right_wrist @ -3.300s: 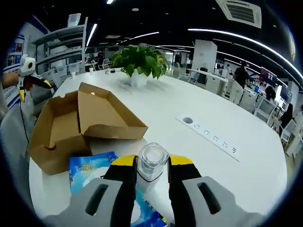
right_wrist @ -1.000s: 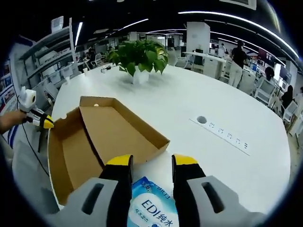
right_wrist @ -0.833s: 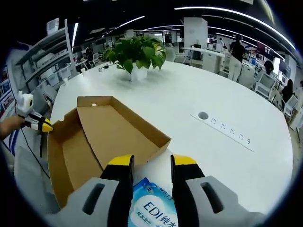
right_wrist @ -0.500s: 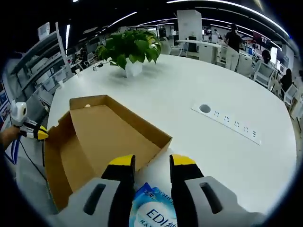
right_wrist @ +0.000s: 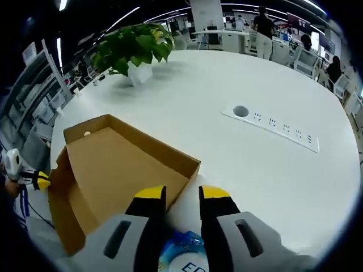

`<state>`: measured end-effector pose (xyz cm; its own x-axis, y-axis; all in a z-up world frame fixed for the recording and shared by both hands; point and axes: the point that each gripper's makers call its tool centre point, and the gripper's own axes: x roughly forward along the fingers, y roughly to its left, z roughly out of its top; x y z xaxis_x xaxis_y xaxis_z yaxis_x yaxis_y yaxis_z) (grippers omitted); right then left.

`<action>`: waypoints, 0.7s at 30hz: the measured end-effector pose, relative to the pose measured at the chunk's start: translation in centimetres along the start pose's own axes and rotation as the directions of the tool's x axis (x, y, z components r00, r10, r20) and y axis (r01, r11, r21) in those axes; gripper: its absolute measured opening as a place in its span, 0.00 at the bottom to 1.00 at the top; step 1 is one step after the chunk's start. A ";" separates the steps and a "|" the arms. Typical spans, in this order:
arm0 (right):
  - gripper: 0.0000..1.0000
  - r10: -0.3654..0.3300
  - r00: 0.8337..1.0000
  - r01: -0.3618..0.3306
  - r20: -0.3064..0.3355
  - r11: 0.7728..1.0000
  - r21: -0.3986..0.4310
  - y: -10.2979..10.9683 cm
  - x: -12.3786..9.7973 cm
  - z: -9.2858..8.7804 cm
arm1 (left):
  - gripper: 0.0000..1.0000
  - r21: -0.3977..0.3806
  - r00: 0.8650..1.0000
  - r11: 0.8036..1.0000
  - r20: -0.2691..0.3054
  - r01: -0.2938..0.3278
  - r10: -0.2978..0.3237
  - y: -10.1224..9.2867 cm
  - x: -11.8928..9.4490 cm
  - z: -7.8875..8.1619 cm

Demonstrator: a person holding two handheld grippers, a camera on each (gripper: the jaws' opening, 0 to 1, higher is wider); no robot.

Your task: Operate the shoe box by opening the lid, removing the specified soft item, and placing it in the target area until the item is outside and the box remains undamaged.

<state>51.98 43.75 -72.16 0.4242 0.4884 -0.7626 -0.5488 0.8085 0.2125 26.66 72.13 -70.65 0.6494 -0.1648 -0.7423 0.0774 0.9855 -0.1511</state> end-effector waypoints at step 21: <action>0.06 -0.003 0.997 0.017 -0.078 0.985 0.172 0.4 1.4 -1.1 | 0.04 -0.001 1.000 1.000 0.001 0.006 -0.006 0.0 -0.1 -0.1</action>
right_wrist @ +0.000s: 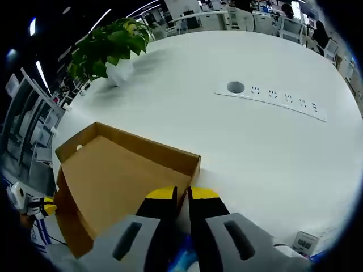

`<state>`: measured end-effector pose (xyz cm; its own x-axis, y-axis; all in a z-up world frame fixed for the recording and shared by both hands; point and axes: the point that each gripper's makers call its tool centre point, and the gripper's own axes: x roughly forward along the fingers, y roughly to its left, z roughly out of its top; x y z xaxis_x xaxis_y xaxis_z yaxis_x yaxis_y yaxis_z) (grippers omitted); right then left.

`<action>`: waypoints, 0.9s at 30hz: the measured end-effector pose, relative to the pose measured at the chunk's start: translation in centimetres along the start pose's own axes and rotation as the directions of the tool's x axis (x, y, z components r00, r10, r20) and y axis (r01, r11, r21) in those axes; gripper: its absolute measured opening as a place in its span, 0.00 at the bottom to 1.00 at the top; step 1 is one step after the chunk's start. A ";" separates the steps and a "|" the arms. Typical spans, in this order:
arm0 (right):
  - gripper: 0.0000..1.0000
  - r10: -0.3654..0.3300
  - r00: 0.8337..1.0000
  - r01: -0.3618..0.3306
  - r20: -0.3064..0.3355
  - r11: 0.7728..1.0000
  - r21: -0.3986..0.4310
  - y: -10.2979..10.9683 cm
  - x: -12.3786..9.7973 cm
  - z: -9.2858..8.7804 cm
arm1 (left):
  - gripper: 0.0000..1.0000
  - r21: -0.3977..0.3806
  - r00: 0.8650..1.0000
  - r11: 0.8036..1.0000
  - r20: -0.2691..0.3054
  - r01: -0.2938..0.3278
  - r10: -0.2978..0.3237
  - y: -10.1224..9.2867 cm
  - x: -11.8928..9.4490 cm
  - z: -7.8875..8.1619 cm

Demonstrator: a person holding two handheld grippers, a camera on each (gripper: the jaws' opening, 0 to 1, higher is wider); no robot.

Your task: Operate the shoe box by opening the lid, removing the specified soft item, and placing it in the target area until the item is outside and the box remains undamaged.

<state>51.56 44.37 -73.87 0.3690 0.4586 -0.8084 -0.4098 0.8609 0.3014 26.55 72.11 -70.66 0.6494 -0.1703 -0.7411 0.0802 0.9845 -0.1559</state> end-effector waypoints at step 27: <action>0.01 0.024 0.993 -0.024 0.118 1.000 0.001 1.1 -4.0 2.5 | 0.03 -0.003 1.000 1.000 0.007 -0.004 0.004 -0.1 -0.1 0.0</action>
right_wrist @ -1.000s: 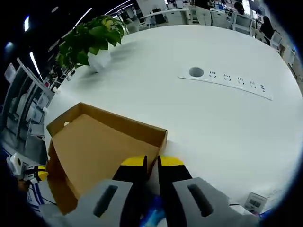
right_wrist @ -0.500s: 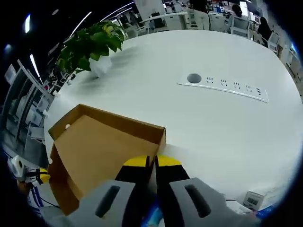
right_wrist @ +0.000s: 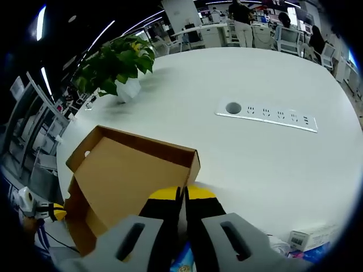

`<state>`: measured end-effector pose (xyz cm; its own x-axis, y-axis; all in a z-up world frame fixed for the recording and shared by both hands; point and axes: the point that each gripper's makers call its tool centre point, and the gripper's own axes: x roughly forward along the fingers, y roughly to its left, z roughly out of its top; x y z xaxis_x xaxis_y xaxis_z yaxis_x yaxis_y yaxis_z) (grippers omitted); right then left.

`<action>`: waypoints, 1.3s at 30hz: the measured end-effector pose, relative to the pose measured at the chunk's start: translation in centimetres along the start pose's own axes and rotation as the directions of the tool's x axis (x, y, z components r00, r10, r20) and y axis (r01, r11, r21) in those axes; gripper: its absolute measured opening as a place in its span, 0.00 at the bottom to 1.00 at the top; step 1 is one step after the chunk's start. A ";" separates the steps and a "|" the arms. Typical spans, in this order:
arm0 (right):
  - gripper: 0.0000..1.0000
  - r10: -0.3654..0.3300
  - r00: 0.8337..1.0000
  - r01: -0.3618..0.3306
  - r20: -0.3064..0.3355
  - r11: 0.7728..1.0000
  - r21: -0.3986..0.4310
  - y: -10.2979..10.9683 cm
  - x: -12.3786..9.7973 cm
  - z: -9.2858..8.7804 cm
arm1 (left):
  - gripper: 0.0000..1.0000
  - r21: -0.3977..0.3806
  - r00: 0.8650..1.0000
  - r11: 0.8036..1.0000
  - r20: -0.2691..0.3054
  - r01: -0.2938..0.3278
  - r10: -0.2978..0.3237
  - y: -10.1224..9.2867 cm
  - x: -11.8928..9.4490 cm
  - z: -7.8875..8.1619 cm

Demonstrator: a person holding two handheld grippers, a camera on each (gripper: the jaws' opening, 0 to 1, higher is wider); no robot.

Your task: Operate the shoe box by opening the lid, removing the specified soft item, and placing it in the target area until the item is outside and the box remains undamaged.

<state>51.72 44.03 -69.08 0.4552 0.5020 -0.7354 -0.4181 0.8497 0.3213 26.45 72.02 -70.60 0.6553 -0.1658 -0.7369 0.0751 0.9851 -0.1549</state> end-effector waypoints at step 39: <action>0.00 0.066 0.982 -0.053 0.177 0.996 -0.078 3.9 -7.6 1.5 | 0.03 -0.016 0.999 1.000 0.036 0.019 -0.019 -0.1 -0.1 0.0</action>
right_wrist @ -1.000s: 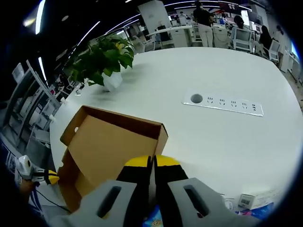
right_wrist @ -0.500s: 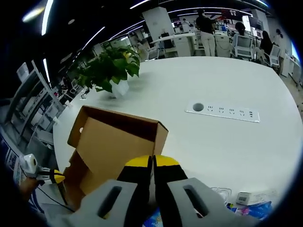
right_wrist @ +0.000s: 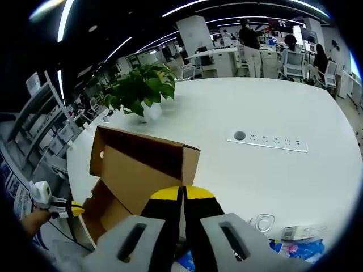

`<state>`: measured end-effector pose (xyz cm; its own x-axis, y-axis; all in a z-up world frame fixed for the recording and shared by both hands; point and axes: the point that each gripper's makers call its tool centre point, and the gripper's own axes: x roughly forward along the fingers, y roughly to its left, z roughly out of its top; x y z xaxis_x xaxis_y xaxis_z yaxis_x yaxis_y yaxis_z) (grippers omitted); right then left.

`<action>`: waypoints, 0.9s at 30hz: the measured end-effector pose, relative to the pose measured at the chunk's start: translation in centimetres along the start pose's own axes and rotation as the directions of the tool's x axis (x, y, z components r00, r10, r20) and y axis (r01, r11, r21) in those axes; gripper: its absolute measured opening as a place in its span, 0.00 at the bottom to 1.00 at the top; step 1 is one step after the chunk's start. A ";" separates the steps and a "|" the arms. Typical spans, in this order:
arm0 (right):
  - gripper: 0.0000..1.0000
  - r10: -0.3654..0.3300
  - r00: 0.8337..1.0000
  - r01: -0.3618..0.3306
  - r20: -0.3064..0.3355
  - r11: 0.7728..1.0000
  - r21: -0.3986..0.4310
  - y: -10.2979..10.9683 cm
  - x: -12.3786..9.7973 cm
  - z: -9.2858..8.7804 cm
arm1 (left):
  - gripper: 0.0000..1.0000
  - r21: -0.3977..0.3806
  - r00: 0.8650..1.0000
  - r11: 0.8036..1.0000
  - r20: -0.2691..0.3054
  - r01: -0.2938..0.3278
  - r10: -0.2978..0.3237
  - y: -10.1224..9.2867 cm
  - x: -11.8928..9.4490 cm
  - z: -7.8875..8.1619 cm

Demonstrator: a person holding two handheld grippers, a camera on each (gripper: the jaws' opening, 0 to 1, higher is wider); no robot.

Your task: Operate the shoe box by opening the lid, removing the specified soft item, and placing it in the target area until the item is outside and the box remains undamaged.

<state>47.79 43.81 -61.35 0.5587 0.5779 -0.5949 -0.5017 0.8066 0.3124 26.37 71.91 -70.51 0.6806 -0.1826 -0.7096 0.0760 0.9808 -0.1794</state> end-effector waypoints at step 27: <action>0.00 -0.005 0.994 0.012 0.110 0.998 -0.059 3.3 -4.6 -2.2 | 0.04 0.005 0.999 1.000 0.038 0.010 -0.010 0.0 0.0 0.0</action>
<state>42.12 43.53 -59.19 0.6308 0.5838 -0.5112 -0.5334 0.8047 0.2608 26.37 71.87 -70.46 0.7068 -0.1894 -0.6816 0.0859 0.9794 -0.1830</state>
